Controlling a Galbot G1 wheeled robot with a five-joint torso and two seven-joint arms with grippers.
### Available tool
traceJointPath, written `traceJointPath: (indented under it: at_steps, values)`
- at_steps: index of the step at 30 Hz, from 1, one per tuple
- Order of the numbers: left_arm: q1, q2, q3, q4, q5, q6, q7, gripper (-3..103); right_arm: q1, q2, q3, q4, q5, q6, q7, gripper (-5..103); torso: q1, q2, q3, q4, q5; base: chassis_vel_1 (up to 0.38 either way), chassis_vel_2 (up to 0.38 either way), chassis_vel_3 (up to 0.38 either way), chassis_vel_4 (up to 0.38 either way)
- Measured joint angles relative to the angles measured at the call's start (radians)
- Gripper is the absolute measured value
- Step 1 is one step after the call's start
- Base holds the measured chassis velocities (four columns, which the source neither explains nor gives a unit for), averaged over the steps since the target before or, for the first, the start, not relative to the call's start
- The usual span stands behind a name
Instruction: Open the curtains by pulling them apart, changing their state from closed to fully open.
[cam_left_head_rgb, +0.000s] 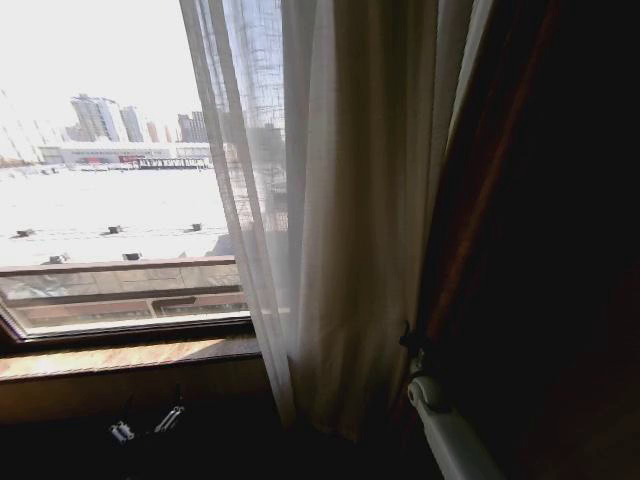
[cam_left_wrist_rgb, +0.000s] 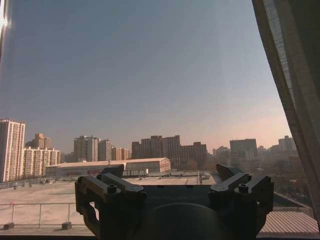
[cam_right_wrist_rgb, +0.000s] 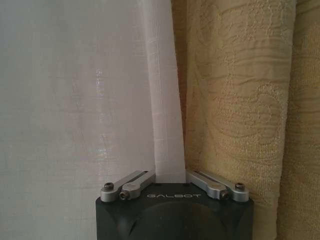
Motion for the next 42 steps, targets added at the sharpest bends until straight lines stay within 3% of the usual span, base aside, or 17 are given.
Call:
traceJointPath:
  at_steps: [5, 8, 11, 12, 17, 20, 23, 26, 33, 42]
  values:
    - [0.000, 0.000, 0.000, 0.000, 0.000, 0.000, 0.000, 100, -0.026, 0.006, -0.012, 0.051, 0.011, -0.006, -0.012, 0, 0.000, 0.000, 0.000, 0.0000, -0.0001, 0.000, 0.000, 0.000, 0.000]
    - [0.000, 0.000, 0.000, 0.000, 0.000, 0.000, 0.000, 100, -0.060, 0.005, -0.029, 0.111, 0.033, -0.024, -0.060, -3, 0.000, 0.000, 0.000, 0.0002, -0.0004, 0.000, 0.000, 0.000, 0.000]
    - [0.000, 0.000, 0.000, 0.000, 0.000, 0.000, 0.000, 100, -0.132, 0.000, -0.028, 0.199, 0.065, -0.045, -0.190, 12, 0.000, 0.000, 0.000, 0.0001, -0.0003, 0.000, 0.000, 0.000, 0.000]
    - [0.000, 0.000, 0.000, 0.000, 0.000, 0.000, 0.000, 100, -0.132, 0.000, -0.028, 0.199, 0.065, -0.045, -0.190, 12, 0.000, 0.000, 0.000, 0.0001, -0.0003, 0.000, 0.000, 0.000, 0.000]
    - [0.000, 0.000, 0.000, 0.000, 0.000, 0.000, 0.000, 100, -0.228, -0.022, -0.019, 0.281, 0.074, 0.010, -0.282, 34, 0.000, 0.000, 0.000, 0.0000, -0.0003, 0.000, 0.000, 0.000, 0.000]
    - [0.000, 0.000, 0.000, 0.000, 0.000, 0.000, 0.000, 100, -0.258, -0.029, -0.011, 0.313, 0.059, 0.023, -0.311, 40, 0.000, 0.000, 0.000, 0.0000, -0.0004, 0.000, 0.000, 0.000, 0.000]
    - [0.000, 0.000, 0.000, 0.000, 0.000, 0.000, 0.000, 100, -0.294, -0.032, -0.010, 0.361, 0.040, 0.030, -0.320, 56, 0.000, 0.000, 0.000, 0.0000, -0.0002, 0.000, 0.000, 0.000, 0.000]
    - [0.000, 0.000, 0.000, 0.000, 0.000, 0.000, 0.000, 100, -0.300, -0.028, -0.011, 0.372, 0.029, 0.033, -0.320, 62, 0.000, 0.000, 0.000, 0.0001, -0.0003, 0.000, 0.000, 0.000, 0.000]
    - [0.000, 0.000, 0.000, 0.000, 0.000, 0.000, 0.000, 100, -0.318, -0.019, -0.023, 0.396, 0.008, 0.044, -0.322, 95, 0.000, 0.000, 0.000, 0.0001, -0.0002, 0.037, 0.039, -0.031, -0.034]
    - [0.000, 0.000, 0.000, 0.000, 0.000, 0.000, 0.000, 100, -0.331, -0.017, -0.025, 0.406, -0.002, 0.049, -0.335, 100, 0.000, 0.000, 0.000, 0.0001, -0.0002, 0.179, 0.171, -0.164, -0.173]
